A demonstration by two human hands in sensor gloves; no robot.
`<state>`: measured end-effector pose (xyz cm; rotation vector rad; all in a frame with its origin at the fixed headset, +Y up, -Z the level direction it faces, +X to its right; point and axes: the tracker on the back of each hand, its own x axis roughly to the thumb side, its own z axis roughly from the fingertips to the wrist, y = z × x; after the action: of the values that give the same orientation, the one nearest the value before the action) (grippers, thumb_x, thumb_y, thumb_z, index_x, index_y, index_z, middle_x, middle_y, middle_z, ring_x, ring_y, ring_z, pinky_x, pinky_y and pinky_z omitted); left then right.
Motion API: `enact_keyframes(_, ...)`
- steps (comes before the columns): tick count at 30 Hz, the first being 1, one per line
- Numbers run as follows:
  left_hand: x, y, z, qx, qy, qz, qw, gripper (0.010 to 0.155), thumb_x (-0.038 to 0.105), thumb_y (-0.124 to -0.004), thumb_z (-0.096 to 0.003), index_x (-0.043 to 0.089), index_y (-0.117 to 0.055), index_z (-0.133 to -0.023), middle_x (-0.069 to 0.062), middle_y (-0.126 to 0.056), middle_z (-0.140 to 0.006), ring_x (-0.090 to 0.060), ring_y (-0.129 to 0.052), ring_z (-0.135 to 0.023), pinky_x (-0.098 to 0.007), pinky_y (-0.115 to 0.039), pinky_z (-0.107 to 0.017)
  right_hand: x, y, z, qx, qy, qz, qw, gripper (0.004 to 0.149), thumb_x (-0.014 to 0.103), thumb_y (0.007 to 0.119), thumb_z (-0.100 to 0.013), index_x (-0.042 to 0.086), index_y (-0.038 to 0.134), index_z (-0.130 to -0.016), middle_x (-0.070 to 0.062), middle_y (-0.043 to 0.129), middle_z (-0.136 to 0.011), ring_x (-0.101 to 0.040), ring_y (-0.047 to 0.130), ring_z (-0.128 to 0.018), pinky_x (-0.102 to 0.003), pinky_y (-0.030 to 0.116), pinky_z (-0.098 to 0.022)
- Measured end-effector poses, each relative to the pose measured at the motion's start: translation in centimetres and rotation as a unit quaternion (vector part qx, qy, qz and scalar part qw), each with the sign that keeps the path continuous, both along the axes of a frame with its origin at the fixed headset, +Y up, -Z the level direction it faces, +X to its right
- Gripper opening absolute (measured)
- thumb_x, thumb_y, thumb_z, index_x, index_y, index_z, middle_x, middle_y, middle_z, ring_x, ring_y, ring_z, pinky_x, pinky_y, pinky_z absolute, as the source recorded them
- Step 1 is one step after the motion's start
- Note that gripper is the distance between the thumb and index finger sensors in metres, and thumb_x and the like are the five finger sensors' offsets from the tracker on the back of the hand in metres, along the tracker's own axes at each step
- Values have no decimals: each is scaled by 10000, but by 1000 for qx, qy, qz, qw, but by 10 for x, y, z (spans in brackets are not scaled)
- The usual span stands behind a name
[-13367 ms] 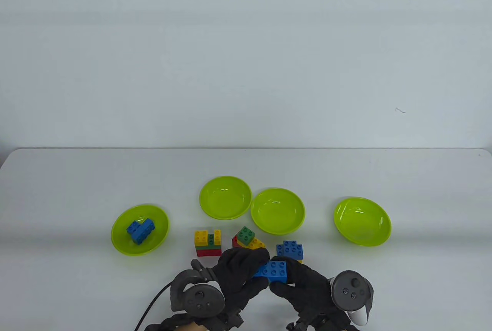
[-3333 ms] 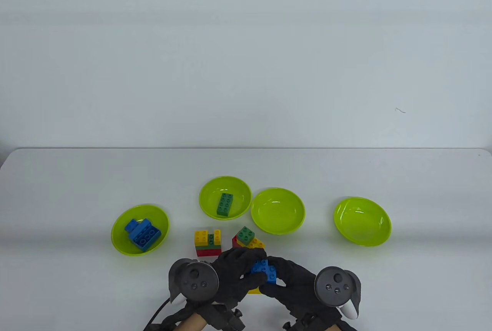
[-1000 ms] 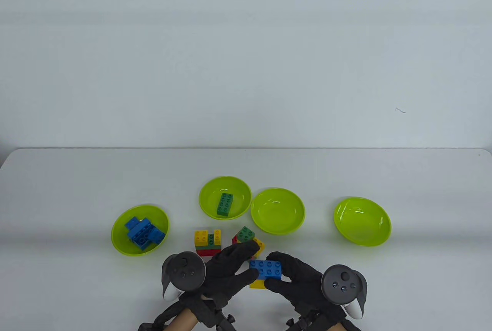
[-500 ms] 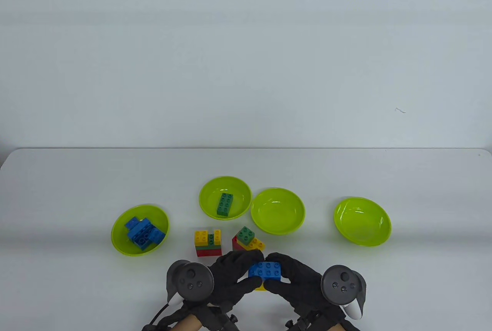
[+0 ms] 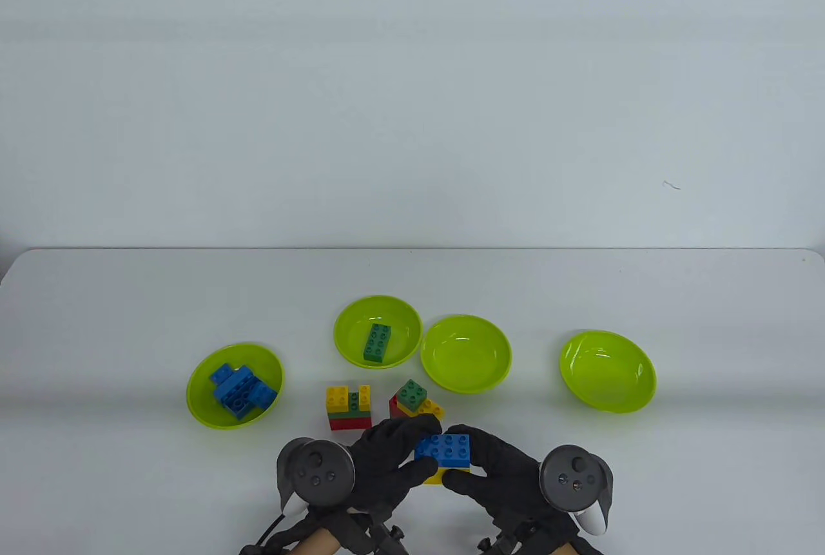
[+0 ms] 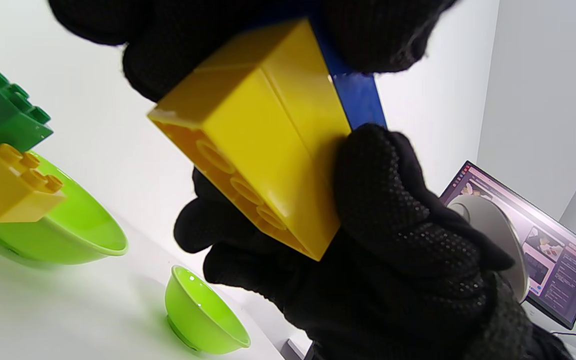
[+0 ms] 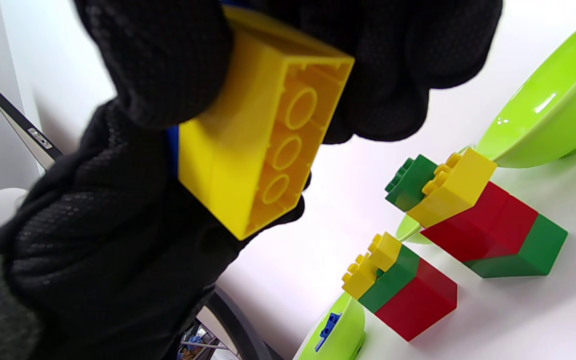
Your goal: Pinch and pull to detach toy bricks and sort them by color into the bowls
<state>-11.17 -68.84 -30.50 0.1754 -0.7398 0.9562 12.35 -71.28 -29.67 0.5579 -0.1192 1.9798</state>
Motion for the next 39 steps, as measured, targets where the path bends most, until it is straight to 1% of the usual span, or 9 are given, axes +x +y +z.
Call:
enact_keyframes(4,3,5,6,84,22,-45,995,639,369,-722,-464,-24,-676,-967,-288,-808,-856,-406,-856,-735,-603,-645,-609,-1,1,0,-10,-3,-8,1000,619,387,818,-436,64,708,-953,-169,864,-882,-396,889,-758,-548,678,-633)
enact_keyframes(7,4,9,9,120,28,-73,990,636,372,-712,-465,-17,-677,-966,-284,-812,-852,-401,-859,-732,-602,-649,-607,-2,1,1,-18,-8,-14,1000,620,389,817,-433,57,713,-946,-173,869,-871,-395,897,-743,-549,683,-626)
enact_keyframes(13,1,7,3,43,20,-44,998,628,361,-701,-479,-37,-681,-965,-299,-816,-843,-414,-862,-720,-613,-647,-601,-4,1,2,-6,-17,-2,1000,619,388,811,-435,59,713,-950,-166,871,-874,-388,896,-753,-545,684,-632)
enact_keyframes(17,-6,1,-4,-53,1,30,998,624,359,-704,-489,-49,-692,-961,-316,-822,-833,-434,-857,-713,-626,-631,-599,-5,4,3,17,-17,24,999,619,381,818,-426,73,712,-952,-155,868,-886,-386,892,-764,-542,683,-636)
enact_keyframes(21,-6,4,-3,-13,9,0,1000,621,368,-714,-489,-23,-689,-971,-294,-820,-858,-421,-859,-737,-611,-641,-609,-5,2,3,10,-23,16,1000,621,390,816,-434,76,702,-958,-154,859,-893,-383,888,-767,-539,682,-636)
enact_keyframes(24,-8,6,-4,-8,17,11,1000,620,368,-718,-490,-16,-682,-976,-291,-813,-868,-419,-851,-748,-608,-636,-615,-5,1,4,2,-31,9,999,621,388,820,-440,66,702,-957,-165,858,-888,-390,886,-763,-544,679,-631)
enact_keyframes(31,-42,13,-18,25,99,10,995,622,360,-735,-503,-20,-658,-990,-298,-785,-893,-433,-827,-775,-612,-617,-627,-2,0,3,3,-38,6,999,618,387,823,-443,61,706,-954,-171,859,-885,-395,887,-756,-546,679,-627)
enact_keyframes(35,-75,9,-34,26,164,-15,986,620,347,-747,-510,-21,-645,-999,-307,-766,-912,-446,-810,-796,-617,-601,-636,-2,0,3,8,-37,8,999,618,391,823,-446,62,705,-956,-175,859,-884,-394,887,-755,-545,679,-627)
enact_keyframes(39,-117,-1,-49,26,244,-59,968,620,322,-753,-510,-18,-623,-1012,-310,-740,-939,-458,-786,-823,-619,-588,-646,-2,0,3,8,-32,11,999,617,390,823,-447,62,705,-957,-174,858,-885,-395,886,-756,-546,677,-628)
